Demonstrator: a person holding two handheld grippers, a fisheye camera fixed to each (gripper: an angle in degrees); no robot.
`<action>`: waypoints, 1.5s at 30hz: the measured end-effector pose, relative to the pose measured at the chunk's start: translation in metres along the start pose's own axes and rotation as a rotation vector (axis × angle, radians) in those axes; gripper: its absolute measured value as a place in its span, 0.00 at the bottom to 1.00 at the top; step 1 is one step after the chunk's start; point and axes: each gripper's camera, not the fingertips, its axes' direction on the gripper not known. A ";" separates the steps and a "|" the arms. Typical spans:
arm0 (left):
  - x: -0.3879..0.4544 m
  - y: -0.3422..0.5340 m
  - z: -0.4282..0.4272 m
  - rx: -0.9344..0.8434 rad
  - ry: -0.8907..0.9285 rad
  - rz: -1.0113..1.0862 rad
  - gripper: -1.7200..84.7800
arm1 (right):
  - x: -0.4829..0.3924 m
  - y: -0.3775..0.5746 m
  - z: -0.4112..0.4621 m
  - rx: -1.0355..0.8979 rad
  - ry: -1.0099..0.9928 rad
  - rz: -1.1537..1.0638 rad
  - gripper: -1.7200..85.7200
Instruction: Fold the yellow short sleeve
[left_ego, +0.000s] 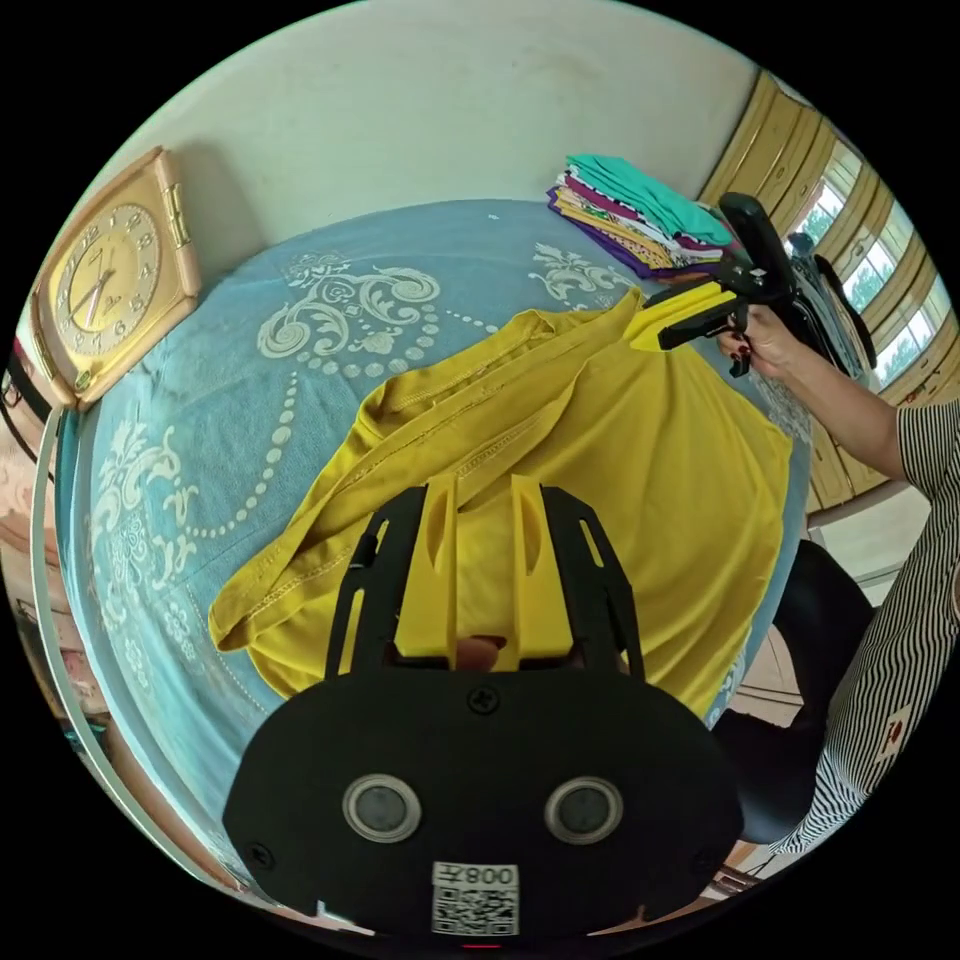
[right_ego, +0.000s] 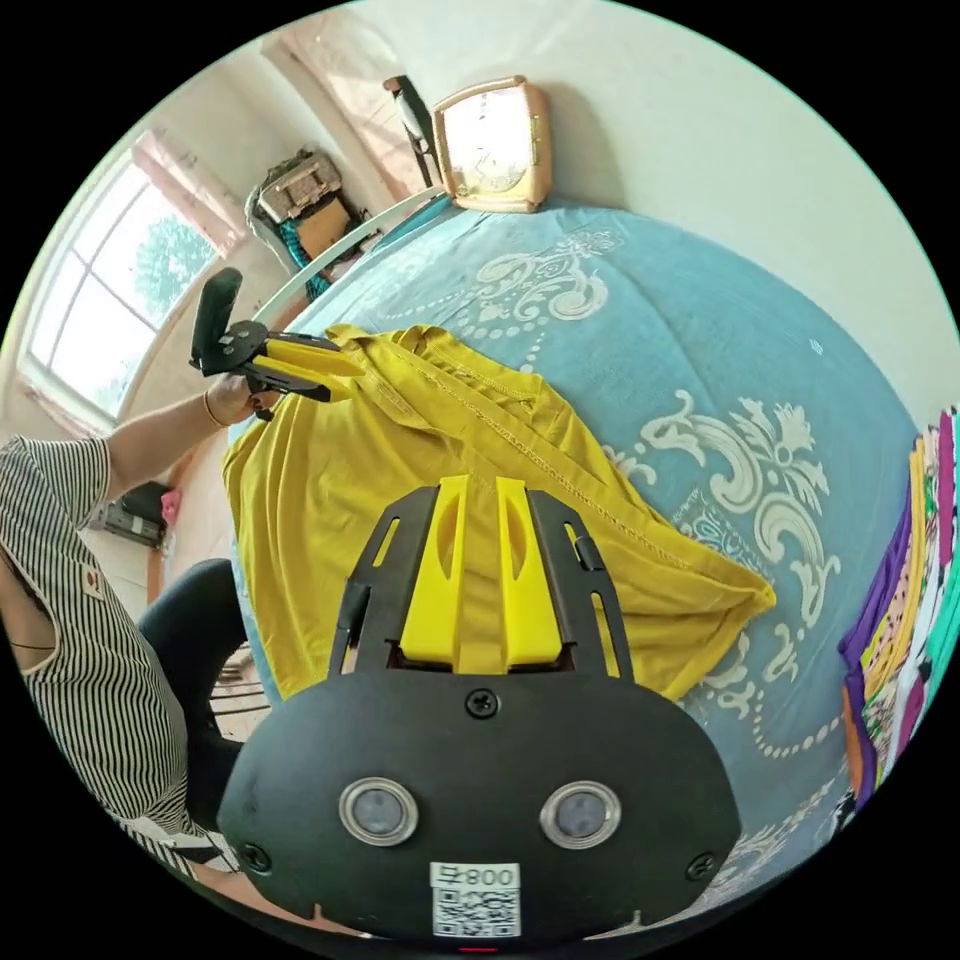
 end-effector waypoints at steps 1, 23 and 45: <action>0.005 -0.005 0.008 -0.026 -0.023 0.014 0.11 | -0.013 -0.010 0.012 -0.020 0.028 -0.035 0.09; -0.002 -0.027 0.027 -0.011 0.043 -0.065 0.03 | -0.066 -0.043 0.080 -0.100 0.096 -0.098 0.05; -0.061 0.068 -0.025 0.112 -0.098 -0.369 0.11 | 0.063 0.064 -0.047 0.077 0.236 0.263 0.10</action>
